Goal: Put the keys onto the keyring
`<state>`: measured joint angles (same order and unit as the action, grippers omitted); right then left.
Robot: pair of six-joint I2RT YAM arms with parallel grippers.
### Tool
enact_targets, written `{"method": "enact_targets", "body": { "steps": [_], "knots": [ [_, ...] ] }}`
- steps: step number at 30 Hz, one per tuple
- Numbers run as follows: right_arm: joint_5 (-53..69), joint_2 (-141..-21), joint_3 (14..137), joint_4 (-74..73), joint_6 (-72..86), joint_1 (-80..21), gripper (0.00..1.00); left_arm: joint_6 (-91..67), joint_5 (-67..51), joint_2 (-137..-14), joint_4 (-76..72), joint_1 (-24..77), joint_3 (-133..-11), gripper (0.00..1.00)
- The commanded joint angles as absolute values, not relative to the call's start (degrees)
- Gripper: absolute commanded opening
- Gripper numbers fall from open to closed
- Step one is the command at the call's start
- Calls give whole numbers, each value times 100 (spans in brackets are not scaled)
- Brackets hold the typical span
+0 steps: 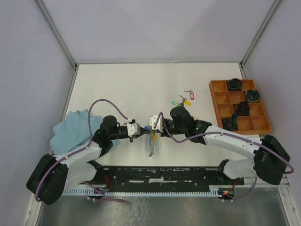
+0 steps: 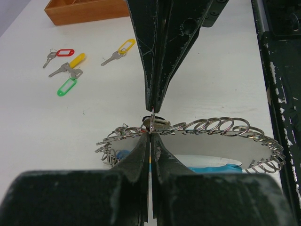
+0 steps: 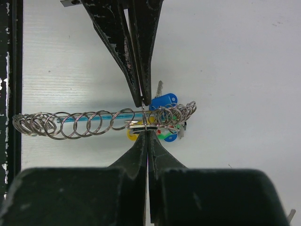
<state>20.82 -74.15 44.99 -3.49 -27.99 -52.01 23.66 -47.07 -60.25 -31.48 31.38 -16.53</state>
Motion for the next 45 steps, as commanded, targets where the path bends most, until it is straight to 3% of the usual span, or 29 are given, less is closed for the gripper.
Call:
{"method": "enact_targets", "body": {
  "steps": [1, 36, 45],
  "knots": [
    [2241, -7340, 4843, -140, -2660, -5184, 0, 2382, -4852, -5941, -3331, 3166, -1828, 3],
    [2098, -7504, 5260, -589, -2965, -5413, 1, 2373, -4817, -6013, -2988, 3173, -2025, 3],
    [1790, -7354, 4987, -639, -3418, -5469, 1, 1779, -4336, -5933, -3533, 3174, -1875, 3]
  ]
}}
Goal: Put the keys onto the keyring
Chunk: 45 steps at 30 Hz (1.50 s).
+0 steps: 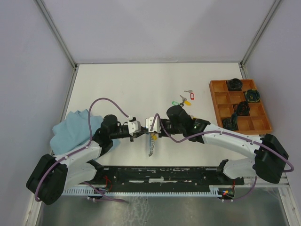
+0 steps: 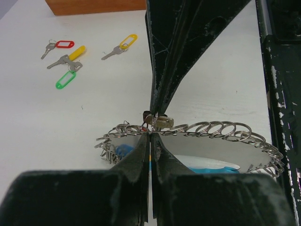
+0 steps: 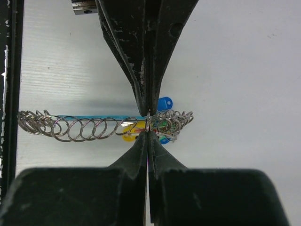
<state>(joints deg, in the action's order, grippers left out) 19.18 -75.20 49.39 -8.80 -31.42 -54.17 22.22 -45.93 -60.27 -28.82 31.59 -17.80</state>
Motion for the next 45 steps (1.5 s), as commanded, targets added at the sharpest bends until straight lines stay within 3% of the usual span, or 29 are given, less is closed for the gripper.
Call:
{"method": "enact_targets", "body": {
  "steps": [1, 13, 21, 29, 32, 36, 40, 45],
  "knots": [
    [1729, -7308, 4926, -619, -3459, -5467, 0, 1714, -4285, -5939, -3590, 3165, -1864, 3],
    [1417, -7215, 4309, 38, -3506, -5472, 1, 1029, -4157, -6027, -4530, 3159, -1623, 3],
    [1483, -7220, 4017, 994, -3087, -5469, 11, 967, -4244, -6099, -4770, 3163, -1561, 3],
    [1422, -7218, 3972, 1288, -2964, -5469, 15, 999, -4348, -6101, -4808, 3164, -1547, 3],
    [1355, -7225, 3986, 1292, -2946, -5471, 12, 1012, -4351, -6076, -4808, 3166, -1530, 3],
    [1201, -7216, 4014, 1183, -2961, -5464, 1, 1044, -4329, -6047, -4820, 3163, -1497, 3],
    [1156, -7131, 4106, 917, -3069, -5466, 0, 1106, -4272, -6064, -4821, 3158, -1481, 3],
    [1235, -7067, 4379, 491, -3276, -5468, 0, 1174, -4503, -6179, -4685, 3168, -1582, 13]
  ]
}}
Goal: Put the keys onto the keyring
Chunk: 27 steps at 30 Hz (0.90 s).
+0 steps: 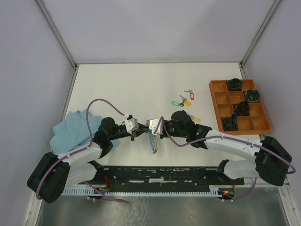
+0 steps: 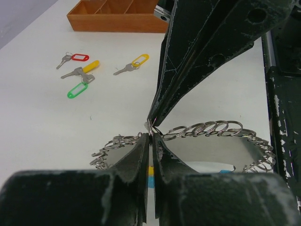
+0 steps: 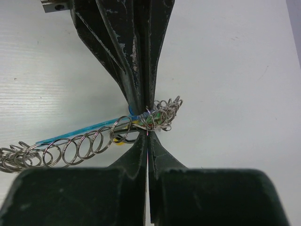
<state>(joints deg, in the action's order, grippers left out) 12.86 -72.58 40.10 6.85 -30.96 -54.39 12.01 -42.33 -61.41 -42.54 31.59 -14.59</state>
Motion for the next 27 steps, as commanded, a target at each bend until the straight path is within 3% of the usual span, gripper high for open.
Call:
{"method": "enact_targets", "body": {
  "steps": [1, 15, 27],
  "knots": [
    [1252, -7067, 4418, 453, -3314, -5465, 1, 1196, -4567, -6207, -4651, 3165, -1603, 16],
    [1547, -7237, 4920, -62, -3650, -5471, 1, 1317, -4924, -6512, -4396, 3164, -1812, 22],
    [1587, -7236, 5009, -144, -3768, -5469, 1, 1074, -4543, -6679, -4011, 3164, -2035, 26]
  ]
}}
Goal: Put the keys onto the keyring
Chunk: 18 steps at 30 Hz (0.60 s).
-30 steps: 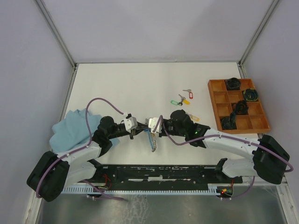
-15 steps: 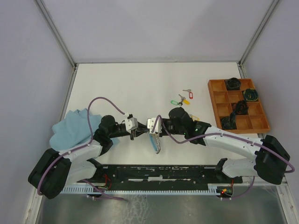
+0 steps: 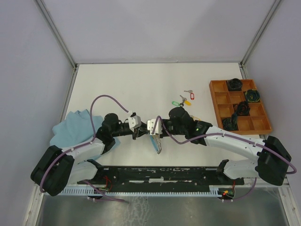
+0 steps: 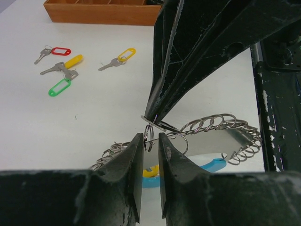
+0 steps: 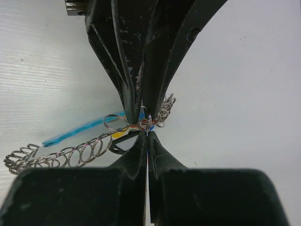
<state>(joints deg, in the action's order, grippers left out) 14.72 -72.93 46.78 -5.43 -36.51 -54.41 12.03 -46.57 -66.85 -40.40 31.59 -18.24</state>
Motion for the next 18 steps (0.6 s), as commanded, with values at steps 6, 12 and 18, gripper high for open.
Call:
{"method": "enact_targets", "body": {
  "steps": [6, 12, 18],
  "knots": [
    [1582, -7229, 4932, -112, -3805, -5467, 1, 876, -4444, -6608, -3908, 3163, -2054, 26],
    [1639, -7272, 4937, -127, -3850, -5474, 0, 808, -4621, -6752, -3946, 3164, -2153, 22],
    [1713, -7356, 5026, -272, -3919, -5476, 0, 765, -4918, -6916, -3941, 3160, -2286, 13]
  ]
}}
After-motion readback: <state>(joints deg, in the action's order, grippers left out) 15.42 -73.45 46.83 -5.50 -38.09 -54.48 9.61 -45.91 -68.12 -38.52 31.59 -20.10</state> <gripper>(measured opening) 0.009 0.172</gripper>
